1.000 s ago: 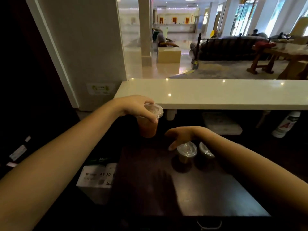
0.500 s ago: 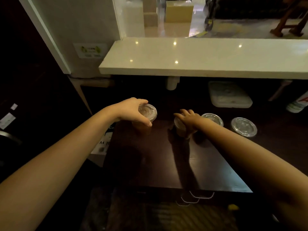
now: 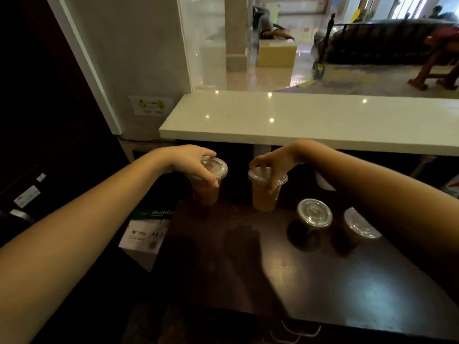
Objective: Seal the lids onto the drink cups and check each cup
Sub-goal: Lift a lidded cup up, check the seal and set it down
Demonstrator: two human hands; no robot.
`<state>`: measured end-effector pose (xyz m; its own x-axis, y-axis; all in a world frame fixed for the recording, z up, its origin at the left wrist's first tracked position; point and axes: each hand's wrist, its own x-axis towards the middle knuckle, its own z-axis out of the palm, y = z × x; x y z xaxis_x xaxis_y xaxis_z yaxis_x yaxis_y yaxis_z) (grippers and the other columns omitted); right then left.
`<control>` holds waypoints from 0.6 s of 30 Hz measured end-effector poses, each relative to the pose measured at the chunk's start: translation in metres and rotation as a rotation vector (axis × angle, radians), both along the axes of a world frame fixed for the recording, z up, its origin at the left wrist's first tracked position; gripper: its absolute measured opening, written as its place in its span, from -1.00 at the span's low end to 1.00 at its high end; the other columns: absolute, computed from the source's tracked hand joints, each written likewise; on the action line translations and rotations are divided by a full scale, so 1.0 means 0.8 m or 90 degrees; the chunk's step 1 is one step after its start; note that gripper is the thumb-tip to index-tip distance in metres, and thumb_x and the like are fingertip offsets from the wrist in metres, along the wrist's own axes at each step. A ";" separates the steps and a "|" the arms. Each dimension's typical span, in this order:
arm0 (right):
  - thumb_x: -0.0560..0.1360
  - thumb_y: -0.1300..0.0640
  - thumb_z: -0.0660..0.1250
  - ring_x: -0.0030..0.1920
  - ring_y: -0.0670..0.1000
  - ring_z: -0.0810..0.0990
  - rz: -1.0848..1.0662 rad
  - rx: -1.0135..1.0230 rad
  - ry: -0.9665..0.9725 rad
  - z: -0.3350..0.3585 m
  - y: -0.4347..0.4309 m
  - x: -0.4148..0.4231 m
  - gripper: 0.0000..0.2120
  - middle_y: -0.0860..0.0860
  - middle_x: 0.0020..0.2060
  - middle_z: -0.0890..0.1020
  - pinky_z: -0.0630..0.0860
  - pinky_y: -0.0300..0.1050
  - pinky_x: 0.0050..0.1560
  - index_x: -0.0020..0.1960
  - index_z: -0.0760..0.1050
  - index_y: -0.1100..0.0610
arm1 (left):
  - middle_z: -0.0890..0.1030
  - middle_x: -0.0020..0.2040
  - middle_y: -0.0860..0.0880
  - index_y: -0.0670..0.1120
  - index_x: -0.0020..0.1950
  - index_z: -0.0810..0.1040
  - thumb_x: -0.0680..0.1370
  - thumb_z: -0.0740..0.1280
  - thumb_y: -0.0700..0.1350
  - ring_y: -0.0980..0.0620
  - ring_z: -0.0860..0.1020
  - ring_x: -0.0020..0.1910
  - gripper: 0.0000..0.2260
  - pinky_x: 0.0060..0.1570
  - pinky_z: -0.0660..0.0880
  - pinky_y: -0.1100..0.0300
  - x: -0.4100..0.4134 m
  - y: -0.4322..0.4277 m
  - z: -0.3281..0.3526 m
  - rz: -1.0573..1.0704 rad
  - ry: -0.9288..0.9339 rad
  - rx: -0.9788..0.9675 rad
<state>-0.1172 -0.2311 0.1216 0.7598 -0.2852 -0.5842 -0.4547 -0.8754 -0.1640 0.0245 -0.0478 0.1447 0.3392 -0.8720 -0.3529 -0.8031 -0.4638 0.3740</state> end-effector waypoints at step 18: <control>0.40 0.14 0.45 0.43 0.23 0.24 -0.129 -0.041 -0.142 0.195 -0.079 0.143 -0.22 0.09 0.45 0.24 0.31 0.08 0.34 0.49 0.10 -0.07 | 0.40 0.35 -0.12 -0.09 0.39 0.34 0.44 0.40 0.02 -0.10 0.41 0.26 -0.44 0.21 0.43 0.09 0.148 -0.146 0.146 -0.022 -0.045 -0.073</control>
<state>-0.0024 -0.2941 0.2779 0.7915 -0.4748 -0.3848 -0.5799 -0.7823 -0.2274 0.1429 -0.1647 0.2619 0.3291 -0.9167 -0.2266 -0.8440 -0.3931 0.3649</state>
